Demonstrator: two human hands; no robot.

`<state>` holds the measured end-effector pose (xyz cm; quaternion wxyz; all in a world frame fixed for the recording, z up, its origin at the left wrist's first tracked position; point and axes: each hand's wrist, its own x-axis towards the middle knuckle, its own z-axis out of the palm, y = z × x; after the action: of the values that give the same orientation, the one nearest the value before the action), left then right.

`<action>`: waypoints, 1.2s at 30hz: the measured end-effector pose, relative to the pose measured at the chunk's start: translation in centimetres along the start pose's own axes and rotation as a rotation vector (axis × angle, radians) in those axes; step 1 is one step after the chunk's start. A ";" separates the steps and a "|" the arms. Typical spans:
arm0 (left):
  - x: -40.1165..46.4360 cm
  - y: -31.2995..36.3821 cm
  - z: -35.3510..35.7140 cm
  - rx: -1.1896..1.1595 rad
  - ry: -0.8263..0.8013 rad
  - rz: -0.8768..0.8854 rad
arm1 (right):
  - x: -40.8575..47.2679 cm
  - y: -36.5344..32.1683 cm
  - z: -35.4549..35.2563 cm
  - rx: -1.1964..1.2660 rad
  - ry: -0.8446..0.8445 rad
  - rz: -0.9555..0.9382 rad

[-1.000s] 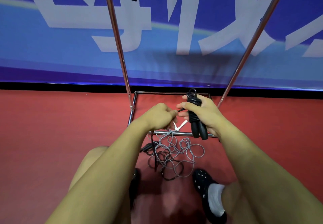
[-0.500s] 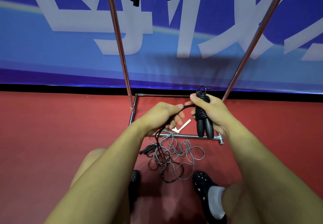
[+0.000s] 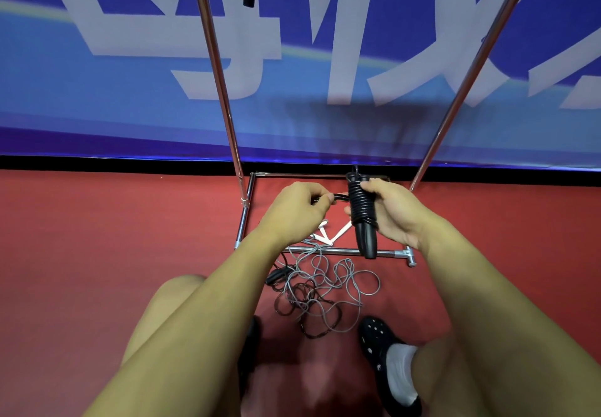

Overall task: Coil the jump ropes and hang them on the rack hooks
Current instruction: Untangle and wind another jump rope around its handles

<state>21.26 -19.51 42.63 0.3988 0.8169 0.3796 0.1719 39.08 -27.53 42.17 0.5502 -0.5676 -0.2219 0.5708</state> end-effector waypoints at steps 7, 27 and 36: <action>0.2 0.2 0.3 0.063 0.098 0.017 | 0.0 0.1 -0.3 -0.074 -0.055 -0.105; 0.0 0.7 0.5 -0.204 0.022 -0.097 | 0.4 1.4 0.9 -0.472 0.034 -0.351; -0.3 1.2 0.1 -0.269 -0.001 -0.136 | 0.2 1.4 1.5 -0.316 0.053 -0.216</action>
<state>21.69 -20.29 43.55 0.5157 0.7285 0.4075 0.1932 37.28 -27.23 41.24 0.5179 -0.6348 -0.3540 0.4512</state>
